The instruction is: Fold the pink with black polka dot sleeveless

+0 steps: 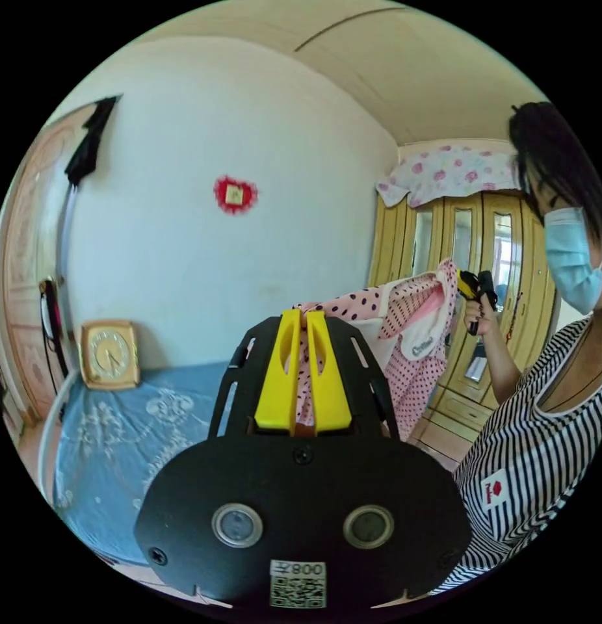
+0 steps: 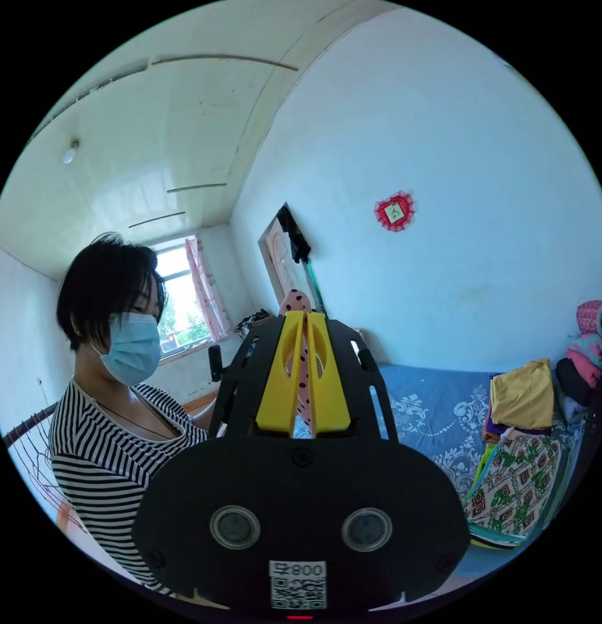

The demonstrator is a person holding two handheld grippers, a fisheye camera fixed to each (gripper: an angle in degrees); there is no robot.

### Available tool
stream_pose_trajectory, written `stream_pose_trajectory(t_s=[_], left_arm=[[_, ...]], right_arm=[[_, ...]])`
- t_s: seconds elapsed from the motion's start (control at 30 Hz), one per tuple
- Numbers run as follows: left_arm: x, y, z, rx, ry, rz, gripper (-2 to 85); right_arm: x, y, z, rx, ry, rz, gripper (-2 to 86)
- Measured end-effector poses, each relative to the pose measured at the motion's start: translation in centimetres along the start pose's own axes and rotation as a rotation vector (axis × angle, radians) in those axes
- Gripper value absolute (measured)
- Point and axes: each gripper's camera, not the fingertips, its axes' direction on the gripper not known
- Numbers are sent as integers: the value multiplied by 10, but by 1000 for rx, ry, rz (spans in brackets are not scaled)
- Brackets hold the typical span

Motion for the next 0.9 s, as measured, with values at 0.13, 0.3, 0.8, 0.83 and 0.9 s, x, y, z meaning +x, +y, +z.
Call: stream_pose_trajectory(t_s=[0.13,0.3,0.8,0.83,0.9], left_arm=[[17,15,-55,108,-88,92,16],[32,44,-86,165,-140,148,16],[53,105,-53,201,-170,196,17],[50,105,-38,188,-172,192,17],[46,103,-10,163,-179,189,17]], right_arm=[[-33,2,8,20,-25,-59,3],[-81,16,26,23,-8,-114,3],[-178,87,134,-2,-3,-120,3],[-179,89,142,-6,0,-115,4],[-181,99,177,-30,33,-98,3]])
